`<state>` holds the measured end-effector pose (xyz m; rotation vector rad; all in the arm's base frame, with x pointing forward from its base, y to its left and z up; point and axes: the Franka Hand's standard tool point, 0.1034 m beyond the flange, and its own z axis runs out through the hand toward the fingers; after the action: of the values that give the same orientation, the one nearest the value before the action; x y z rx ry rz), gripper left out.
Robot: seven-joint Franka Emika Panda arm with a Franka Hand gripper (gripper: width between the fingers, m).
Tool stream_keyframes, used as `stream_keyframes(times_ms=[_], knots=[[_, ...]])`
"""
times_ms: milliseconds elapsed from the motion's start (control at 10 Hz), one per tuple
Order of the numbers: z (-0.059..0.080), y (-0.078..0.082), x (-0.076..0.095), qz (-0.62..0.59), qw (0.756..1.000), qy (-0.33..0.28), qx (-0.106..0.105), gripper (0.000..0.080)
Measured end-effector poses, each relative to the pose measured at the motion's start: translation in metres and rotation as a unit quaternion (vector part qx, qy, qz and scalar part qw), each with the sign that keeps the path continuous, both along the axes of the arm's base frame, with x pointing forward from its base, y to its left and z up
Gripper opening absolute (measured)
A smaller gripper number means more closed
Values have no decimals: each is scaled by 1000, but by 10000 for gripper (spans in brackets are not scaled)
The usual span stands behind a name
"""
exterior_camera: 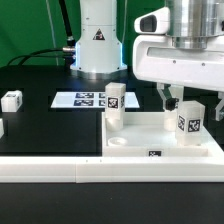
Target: Assemble square table
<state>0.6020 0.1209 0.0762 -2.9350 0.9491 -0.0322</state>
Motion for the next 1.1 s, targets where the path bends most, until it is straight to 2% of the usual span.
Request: stream_keyframes(times_ms=[400, 700, 1100], knots=[[-1, 1, 1, 153, 988, -6, -14, 649], [-2, 0, 0, 251, 968, -8, -21, 649], [-3, -5, 1, 368, 929, -11, -27, 649]])
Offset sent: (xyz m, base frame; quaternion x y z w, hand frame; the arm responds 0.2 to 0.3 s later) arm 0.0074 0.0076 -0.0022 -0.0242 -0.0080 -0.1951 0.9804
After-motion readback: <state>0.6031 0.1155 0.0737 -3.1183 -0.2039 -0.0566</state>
